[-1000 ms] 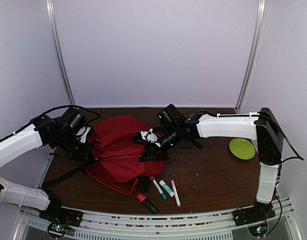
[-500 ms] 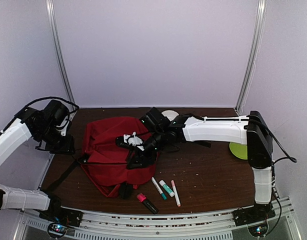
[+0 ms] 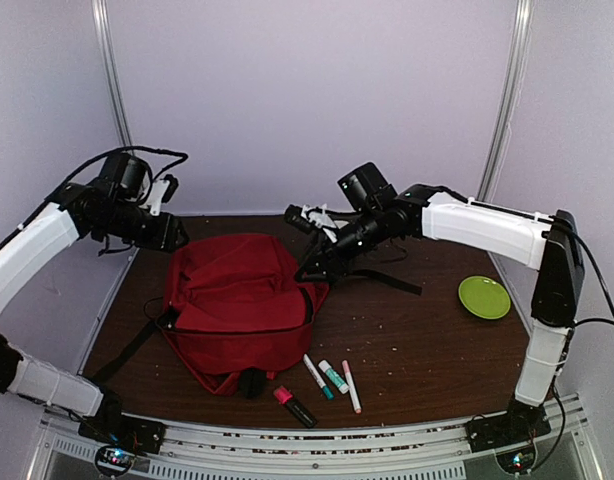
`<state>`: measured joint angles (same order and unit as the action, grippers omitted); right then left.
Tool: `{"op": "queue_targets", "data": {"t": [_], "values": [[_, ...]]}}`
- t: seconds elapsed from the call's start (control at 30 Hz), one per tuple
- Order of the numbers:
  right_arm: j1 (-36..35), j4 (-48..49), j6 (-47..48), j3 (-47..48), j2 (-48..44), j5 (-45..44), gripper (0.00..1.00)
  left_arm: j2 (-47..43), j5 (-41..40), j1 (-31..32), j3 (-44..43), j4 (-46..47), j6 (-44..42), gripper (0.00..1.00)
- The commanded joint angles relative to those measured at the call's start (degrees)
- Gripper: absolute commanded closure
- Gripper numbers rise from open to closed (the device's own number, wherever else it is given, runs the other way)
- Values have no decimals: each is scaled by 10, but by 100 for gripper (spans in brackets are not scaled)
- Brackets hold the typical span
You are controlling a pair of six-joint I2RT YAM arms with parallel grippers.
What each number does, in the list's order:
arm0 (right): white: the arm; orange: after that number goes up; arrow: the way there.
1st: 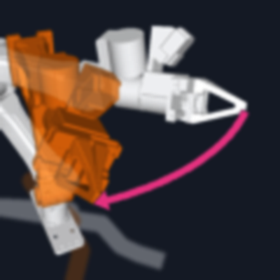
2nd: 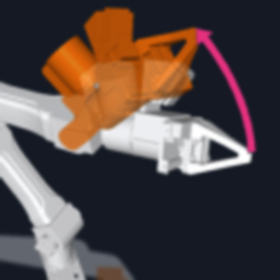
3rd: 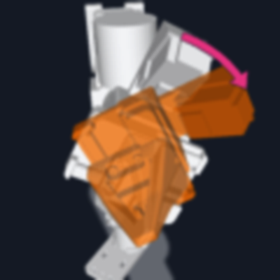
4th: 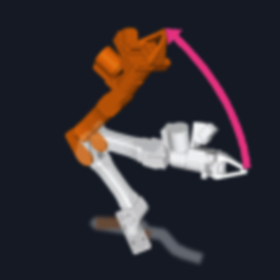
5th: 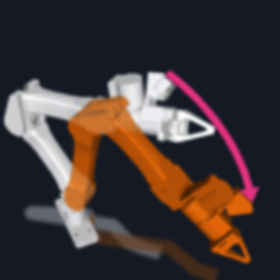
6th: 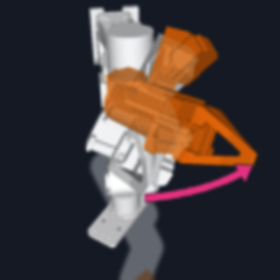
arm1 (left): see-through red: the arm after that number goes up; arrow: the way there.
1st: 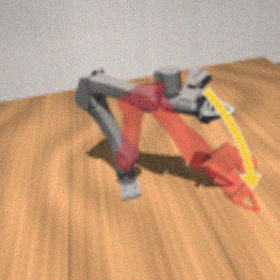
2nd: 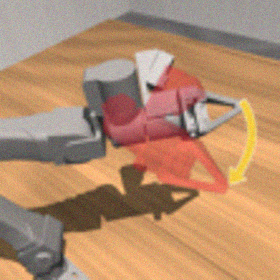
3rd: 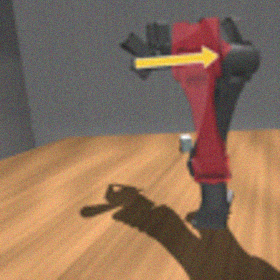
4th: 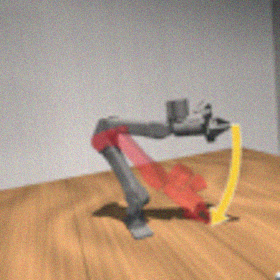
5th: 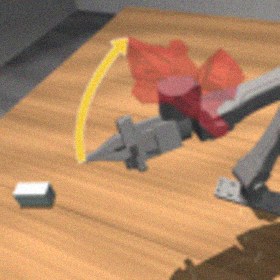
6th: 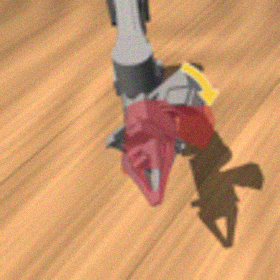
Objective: Pack the student bag
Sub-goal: Pick up the lower front pocket of the student bag.
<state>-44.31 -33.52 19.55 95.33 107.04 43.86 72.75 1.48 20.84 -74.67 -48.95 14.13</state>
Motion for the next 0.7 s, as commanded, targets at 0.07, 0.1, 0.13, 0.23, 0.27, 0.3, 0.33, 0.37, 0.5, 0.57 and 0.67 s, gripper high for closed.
{"op": "queue_targets", "data": {"t": [0.07, 0.1, 0.13, 0.23, 0.27, 0.3, 0.33, 0.37, 0.5, 0.57, 0.67], "values": [[41, 19, -72, 48, 38, -85, 52, 124, 49, -1, -60, 102, -61, 51], [42, 15, -77, 68, 53, -96, 52, 140, 56, -1, -61, 106, -59, 52], [42, 10, -83, 89, 70, -100, 52, 153, 64, -1, -58, 112, -55, 54], [40, 2, -103, 149, 116, -87, 52, 183, 90, -1, -45, 127, -46, 60], [39, 3, -108, 164, 130, -86, 51, 188, 96, -1, -37, 132, -43, 61], [37, 1, -112, 180, 143, -88, 50, 188, 100, -1, -26, 140, -38, 61], [35, -2, -114, 196, 158, -90, 50, 186, 105, -1, -12, 150, -34, 62], [33, -4, -118, 214, 179, -91, 49, 182, 107, -1, 2, 158, -30, 62], [21, -1, -142, 277, 233, -104, 48, 170, 127, -1, 48, 174, -17, 62], [16, 6, -162, 303, 259, -113, 47, 168, 143, -1, 70, 186, -7, 63], [4, 13, -177, 332, 291, -133, 47, 164, 159, 7, 96, 198, -4, 66]]}}
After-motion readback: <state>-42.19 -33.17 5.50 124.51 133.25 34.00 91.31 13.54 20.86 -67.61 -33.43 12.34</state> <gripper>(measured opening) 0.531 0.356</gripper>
